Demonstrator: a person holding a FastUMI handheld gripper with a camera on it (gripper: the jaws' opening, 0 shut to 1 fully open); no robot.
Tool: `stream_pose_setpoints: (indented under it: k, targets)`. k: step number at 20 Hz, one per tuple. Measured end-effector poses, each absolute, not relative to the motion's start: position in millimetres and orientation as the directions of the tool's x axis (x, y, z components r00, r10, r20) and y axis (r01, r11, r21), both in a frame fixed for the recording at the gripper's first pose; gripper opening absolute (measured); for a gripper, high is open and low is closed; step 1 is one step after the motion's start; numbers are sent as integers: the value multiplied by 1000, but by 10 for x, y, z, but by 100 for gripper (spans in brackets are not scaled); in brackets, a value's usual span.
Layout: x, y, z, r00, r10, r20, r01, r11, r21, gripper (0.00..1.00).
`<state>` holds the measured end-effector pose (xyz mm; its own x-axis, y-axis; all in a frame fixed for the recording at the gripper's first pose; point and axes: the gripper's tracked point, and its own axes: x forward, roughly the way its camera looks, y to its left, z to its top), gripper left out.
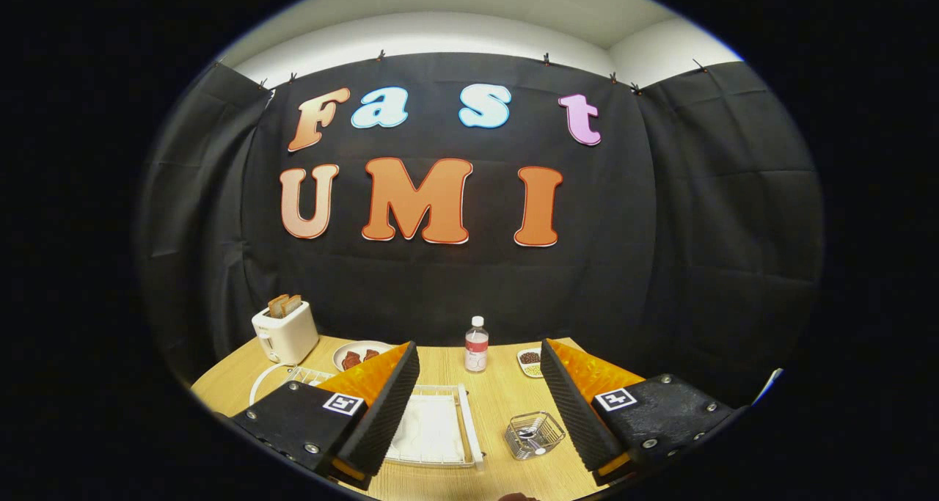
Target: Take the plate from the dish rack, then take the spoon from the basket and place it into the plate.
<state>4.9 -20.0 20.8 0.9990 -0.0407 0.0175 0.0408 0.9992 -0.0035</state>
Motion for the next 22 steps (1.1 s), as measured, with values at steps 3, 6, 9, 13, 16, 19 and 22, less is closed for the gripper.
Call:
stream_pose_setpoints:
  k: [3, 6, 9, 13, 16, 19, 22]
  targets:
    - [52, -208, 197, 999, -44, 20, 43, 999, 17, 99]
    - [107, -147, 82, 999, -42, -18, 42, 999, 35, 99]
    - [176, 60, -10, 999, -11, -49, 13, 999, 40, 98]
    - [343, 478, -220, 993, 57, -107, -58, 998, -1, 99]
    - [504, 781, -459, 981, 91, -169, -100, 994, -42, 99]
    - [704, 1050, -758, 960, 119, -253, -138, 989, -60, 99]
    - [908, 1171, -1035, 937, 115, -329, -144, 988, -64, 98]
